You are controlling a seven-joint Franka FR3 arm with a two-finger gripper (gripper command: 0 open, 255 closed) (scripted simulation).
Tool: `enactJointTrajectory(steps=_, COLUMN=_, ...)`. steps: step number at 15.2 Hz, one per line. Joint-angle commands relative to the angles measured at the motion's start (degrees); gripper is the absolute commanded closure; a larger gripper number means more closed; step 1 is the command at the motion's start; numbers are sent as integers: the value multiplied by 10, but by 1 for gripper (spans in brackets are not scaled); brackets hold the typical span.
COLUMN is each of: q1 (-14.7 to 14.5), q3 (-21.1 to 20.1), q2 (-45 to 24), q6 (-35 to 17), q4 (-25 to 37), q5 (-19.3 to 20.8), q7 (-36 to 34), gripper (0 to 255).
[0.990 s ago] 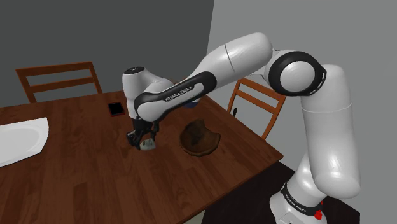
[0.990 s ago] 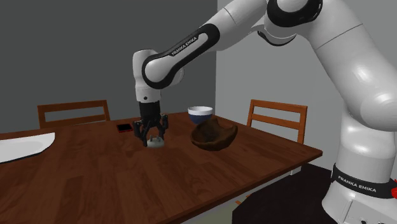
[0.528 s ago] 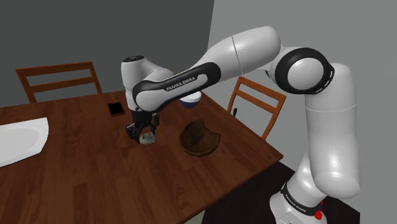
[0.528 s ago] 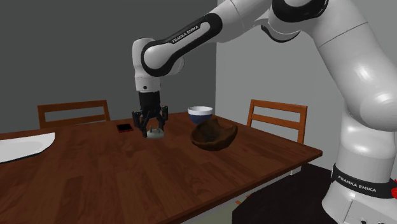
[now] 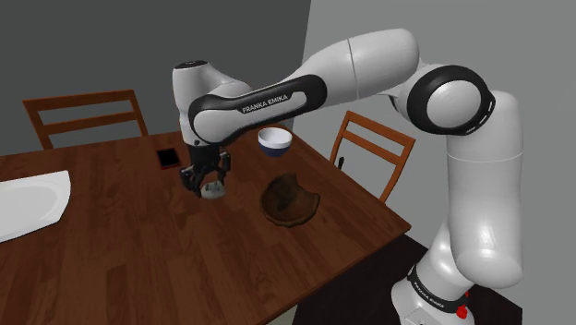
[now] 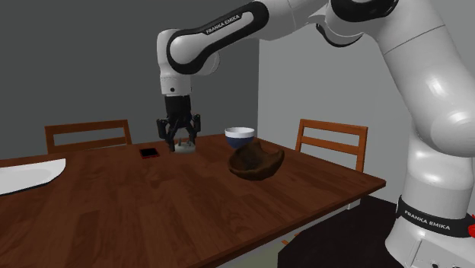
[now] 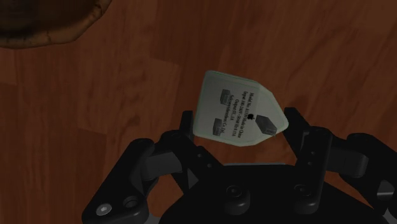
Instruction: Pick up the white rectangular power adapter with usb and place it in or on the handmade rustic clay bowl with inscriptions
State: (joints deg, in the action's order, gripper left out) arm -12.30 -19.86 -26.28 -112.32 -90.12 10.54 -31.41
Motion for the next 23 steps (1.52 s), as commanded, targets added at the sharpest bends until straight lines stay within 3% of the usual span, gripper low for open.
enactJointTrajectory(steps=1, q1=-1, q3=-1, q2=3, q6=14, q4=10, q5=-2, q7=1, gripper=255)
enactJointTrajectory(steps=14, q1=-3, q3=-6, q2=22, q6=103, q4=82, q5=-11, q7=9, gripper=255)
enactJointTrajectory(steps=23, q1=75, q3=7, q2=227, q6=18, q4=-193, q5=-78, q7=97, gripper=255)
